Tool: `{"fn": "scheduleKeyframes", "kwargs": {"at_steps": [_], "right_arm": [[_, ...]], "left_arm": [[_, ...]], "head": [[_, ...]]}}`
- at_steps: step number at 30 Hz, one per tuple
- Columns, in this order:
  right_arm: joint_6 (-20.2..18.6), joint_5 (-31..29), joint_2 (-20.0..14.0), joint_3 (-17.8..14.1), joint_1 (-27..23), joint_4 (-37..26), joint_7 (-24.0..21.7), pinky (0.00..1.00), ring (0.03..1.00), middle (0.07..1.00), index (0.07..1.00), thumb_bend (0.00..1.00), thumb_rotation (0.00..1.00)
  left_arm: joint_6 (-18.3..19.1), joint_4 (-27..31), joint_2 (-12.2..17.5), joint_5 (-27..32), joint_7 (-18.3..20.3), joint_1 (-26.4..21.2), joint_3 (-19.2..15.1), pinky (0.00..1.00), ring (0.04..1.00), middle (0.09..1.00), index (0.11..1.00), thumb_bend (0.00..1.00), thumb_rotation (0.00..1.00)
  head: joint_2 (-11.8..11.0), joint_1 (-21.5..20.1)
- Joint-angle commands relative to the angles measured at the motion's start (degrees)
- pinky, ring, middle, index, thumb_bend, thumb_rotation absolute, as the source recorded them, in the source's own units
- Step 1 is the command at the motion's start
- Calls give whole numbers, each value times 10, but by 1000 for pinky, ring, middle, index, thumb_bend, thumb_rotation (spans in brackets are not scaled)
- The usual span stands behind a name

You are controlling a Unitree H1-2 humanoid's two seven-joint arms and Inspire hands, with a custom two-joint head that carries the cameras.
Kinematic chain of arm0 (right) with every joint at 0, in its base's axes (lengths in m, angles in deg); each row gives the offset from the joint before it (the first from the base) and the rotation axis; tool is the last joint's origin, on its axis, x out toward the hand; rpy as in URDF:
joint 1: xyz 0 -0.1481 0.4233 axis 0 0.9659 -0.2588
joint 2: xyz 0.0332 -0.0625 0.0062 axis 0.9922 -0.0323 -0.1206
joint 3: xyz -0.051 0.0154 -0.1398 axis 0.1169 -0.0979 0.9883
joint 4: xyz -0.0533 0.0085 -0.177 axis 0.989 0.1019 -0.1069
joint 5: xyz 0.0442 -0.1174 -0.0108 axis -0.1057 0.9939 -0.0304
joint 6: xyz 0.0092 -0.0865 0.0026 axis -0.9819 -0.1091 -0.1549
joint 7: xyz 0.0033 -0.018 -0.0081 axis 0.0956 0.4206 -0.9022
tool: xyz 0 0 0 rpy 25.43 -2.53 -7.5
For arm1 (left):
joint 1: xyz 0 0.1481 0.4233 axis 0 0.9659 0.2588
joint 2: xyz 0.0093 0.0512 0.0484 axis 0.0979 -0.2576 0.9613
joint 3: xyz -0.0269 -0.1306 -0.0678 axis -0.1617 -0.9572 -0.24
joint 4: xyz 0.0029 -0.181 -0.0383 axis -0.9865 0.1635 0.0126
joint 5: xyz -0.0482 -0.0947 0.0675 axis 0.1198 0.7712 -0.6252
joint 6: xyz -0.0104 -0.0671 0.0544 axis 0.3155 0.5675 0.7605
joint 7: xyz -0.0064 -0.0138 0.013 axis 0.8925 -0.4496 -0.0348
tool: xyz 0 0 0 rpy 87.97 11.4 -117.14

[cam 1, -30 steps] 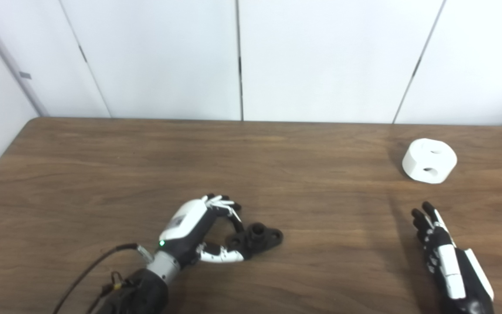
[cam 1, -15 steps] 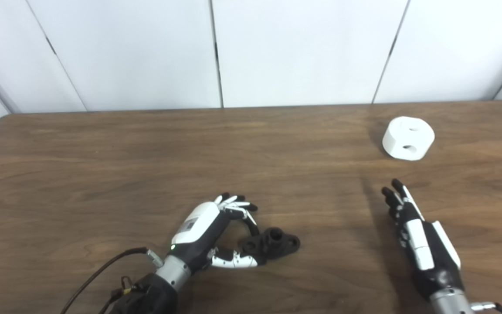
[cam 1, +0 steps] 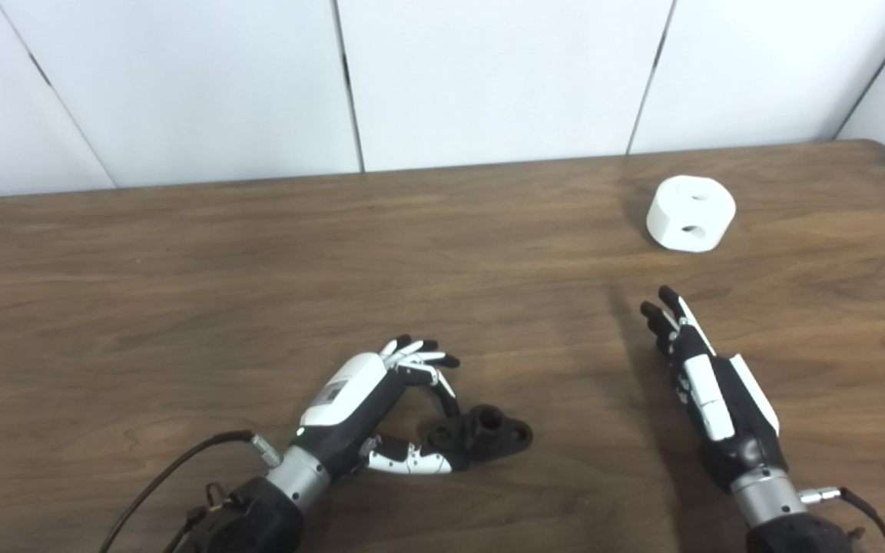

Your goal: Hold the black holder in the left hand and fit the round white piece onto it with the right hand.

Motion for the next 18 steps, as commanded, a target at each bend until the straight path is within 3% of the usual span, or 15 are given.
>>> {"fn": "scheduleKeyframes", "kwargs": {"at_steps": [1,13,16,18], "right_arm": [[5,-5,6,2,-4,-18,-3,1000,985,947,1000,705,1000],[-2,4,3,-2,-13,-27,1,1000,974,945,971,643,1000],[5,6,-4,-9,-19,-38,1,1000,975,942,940,609,858],[2,14,-7,-14,-23,-47,4,981,969,933,916,641,668]], "left_arm": [[-3,-6,3,11,17,1,4,1000,948,849,486,519,58],[-1,-11,1,30,26,0,-7,1000,962,865,486,517,56],[-8,-14,2,29,21,2,-9,1000,956,865,486,517,55],[-10,-14,2,32,20,5,-11,1000,958,869,486,517,53]], "head": [[0,-1],[2,-12],[2,-16],[3,-18]]}}
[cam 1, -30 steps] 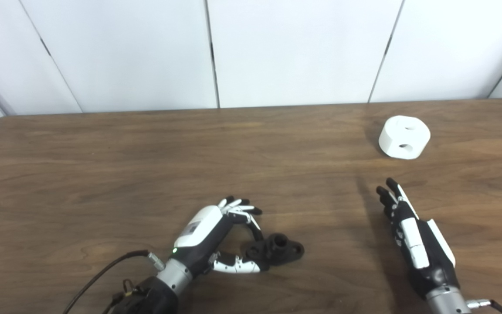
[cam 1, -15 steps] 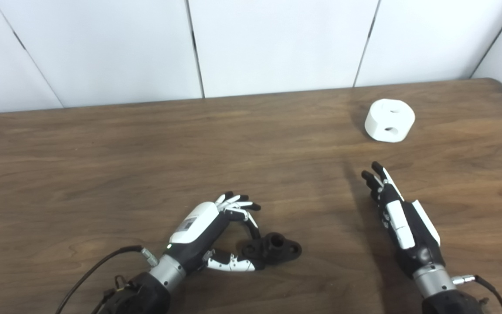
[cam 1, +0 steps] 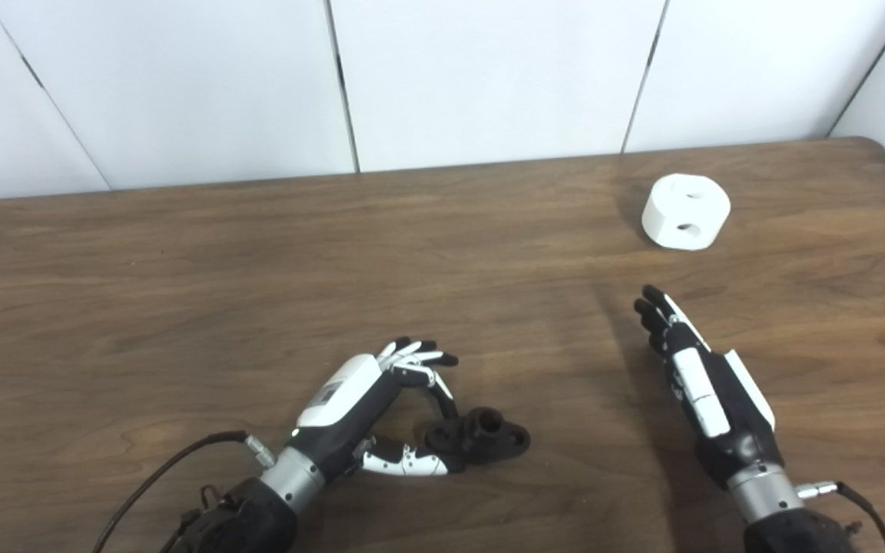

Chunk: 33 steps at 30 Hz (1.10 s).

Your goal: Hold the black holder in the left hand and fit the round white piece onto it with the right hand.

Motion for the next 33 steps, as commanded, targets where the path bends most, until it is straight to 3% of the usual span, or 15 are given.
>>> {"fn": "scheduleKeyframes", "kwargs": {"at_steps": [1,4,13,19,23,27,33], "right_arm": [[7,10,-8,-10,-18,-32,5,978,969,933,911,651,625],[-1,23,-16,-21,-25,-47,4,964,965,941,915,669,535],[-37,8,-19,-53,-43,-76,5,961,963,930,914,645,556],[-47,7,-17,-59,-41,-83,7,976,963,919,907,630,623],[-52,-7,-18,-64,-41,-86,4,986,967,924,908,606,630],[-59,-14,-21,-70,-42,-92,4,976,964,925,916,597,629],[-64,-28,-33,-88,-46,-98,2,989,974,936,924,634,638]], "left_arm": [[-7,-9,5,7,9,6,1,1000,959,871,486,517,53],[-26,-15,6,-11,-6,11,0,1000,952,865,486,518,52],[-76,-24,13,-127,-50,16,8,990,928,857,486,518,57],[-85,-8,16,-196,-56,14,15,812,839,801,486,521,54],[-82,16,20,-259,-50,11,26,906,858,795,485,523,53],[-77,33,16,-305,-55,16,32,922,850,778,484,524,54],[-72,32,5,-300,-50,19,30,917,856,782,484,524,53]], "head": [[1,-1],[3,-2],[6,-4],[8,0],[9,1],[10,0],[9,0]]}}
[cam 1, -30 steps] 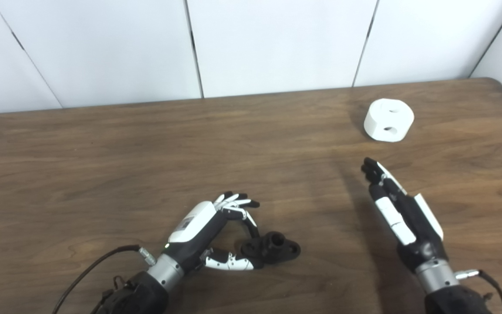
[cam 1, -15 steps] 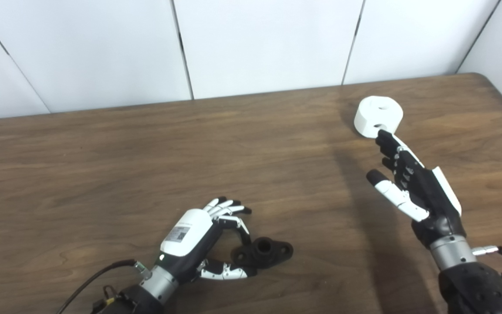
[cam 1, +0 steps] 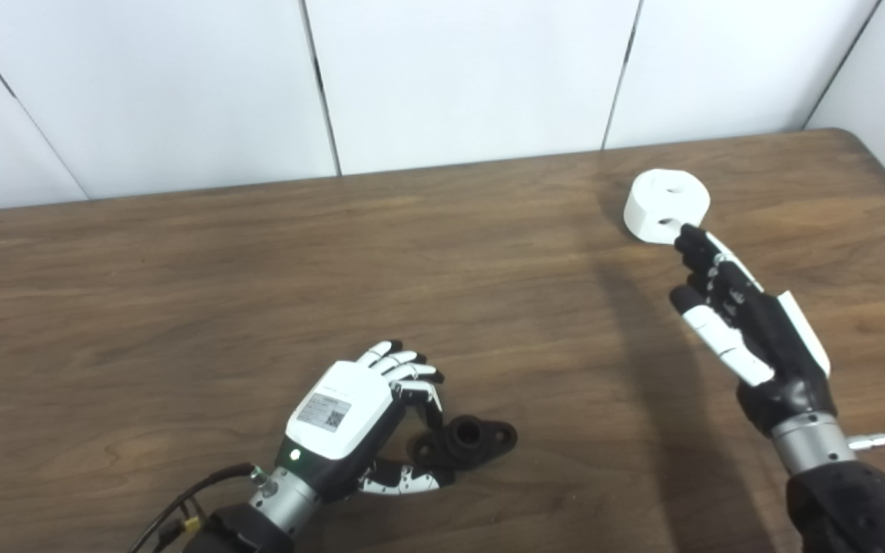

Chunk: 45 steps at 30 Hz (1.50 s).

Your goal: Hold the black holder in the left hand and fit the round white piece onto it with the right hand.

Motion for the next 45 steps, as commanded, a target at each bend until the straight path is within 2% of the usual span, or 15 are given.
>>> {"fn": "scheduleKeyframes", "kwargs": {"at_steps": [1,4,8,11,19,24,31,36,38,40,45], "right_arm": [[8,-11,-14,-13,-14,-21,-1,994,977,939,927,636,641],[5,-20,-25,-26,-23,-22,-2,1000,988,944,928,650,619],[8,-3,-43,-34,-34,-24,1,1000,980,939,924,637,593],[-6,-4,-57,-41,-49,-29,0,997,979,934,922,653,587],[-13,3,-77,-42,-69,-34,-5,1000,990,936,929,610,619],[-18,7,-78,-45,-69,-36,-7,979,983,926,913,637,641],[-27,-1,-74,-51,-69,-39,-7,986,981,924,921,657,645],[-19,6,-81,-50,-70,-40,-11,982,982,926,924,650,644],[-17,20,-84,-48,-72,-41,-11,996,980,926,920,631,589],[-7,56,-104,-38,-76,-35,-18,998,979,930,922,638,570],[-15,98,-139,-17,-107,-21,-32,1000,981,929,909,753,444]], "left_arm": [[3,-2,1,-5,16,1,4,917,856,782,484,524,53],[6,-5,-2,3,23,0,4,926,865,788,485,524,53],[8,-8,-5,10,27,0,4,943,881,795,485,524,53],[11,-13,-8,15,27,0,6,947,885,797,485,524,54],[5,-43,-14,72,21,-3,2,990,912,817,485,523,54],[3,-64,-17,116,19,-7,-1,1000,930,835,485,522,55],[-7,-87,-18,144,8,-13,-1,1000,932,840,485,522,56],[-19,-101,-17,149,-2,-15,1,1000,935,843,485,522,57],[-24,-104,-16,145,-7,-15,2,1000,935,842,485,521,56],[-26,-104,-14,144,-9,-14,1,1000,935,842,485,521,56],[-28,-101,-8,143,-8,-12,0,1000,943,842,485,521,57]], "head": [[-1,-2],[-3,-1],[-3,1],[-4,4],[-3,16],[-3,21],[-3,25],[-4,21],[-6,15],[-11,1],[-17,-32]]}}
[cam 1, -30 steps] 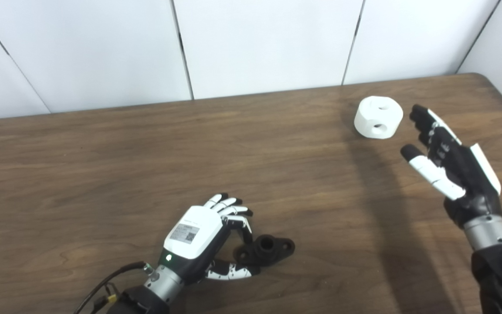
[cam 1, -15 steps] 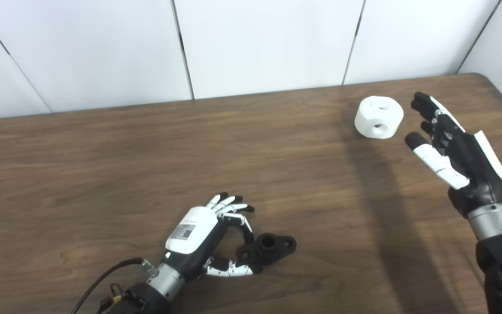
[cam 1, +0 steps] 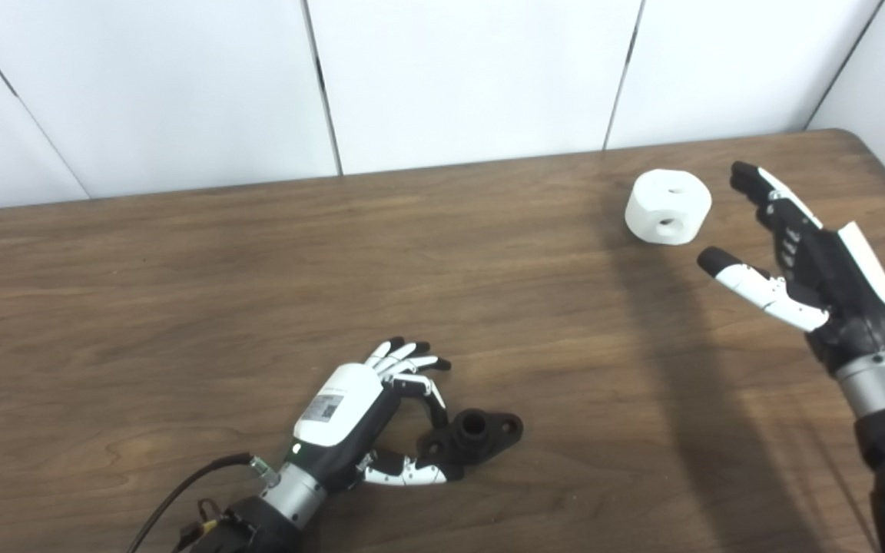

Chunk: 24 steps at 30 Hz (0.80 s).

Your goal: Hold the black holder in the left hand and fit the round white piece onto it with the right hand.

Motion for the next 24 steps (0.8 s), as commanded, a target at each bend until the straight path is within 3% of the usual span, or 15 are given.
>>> {"fn": "scheduleKeyframes", "kwargs": {"at_steps": [1,7,13,19,24], "right_arm": [[17,33,-23,11,-33,-3,-5,1000,987,929,914,778,426],[-2,149,-69,59,-76,25,-24,943,952,929,940,796,436],[-17,196,-81,85,-130,76,-54,899,960,936,950,819,364],[-19,235,-96,116,-185,148,-81,992,998,937,943,843,358],[-6,266,-113,141,-230,216,-90,1000,984,904,935,863,359]], "left_arm": [[1,-8,6,-17,16,3,10,1000,943,844,485,521,57],[4,-1,13,-22,18,5,10,1000,945,849,485,522,56],[16,11,20,-28,30,5,10,1000,950,851,486,522,56],[15,11,23,-34,30,4,10,1000,944,847,485,524,56],[13,11,23,-33,27,6,9,1000,940,846,485,524,55]], "head": [[-2,-6],[-8,-37],[-11,-59],[-14,-67],[-14,-72]]}}
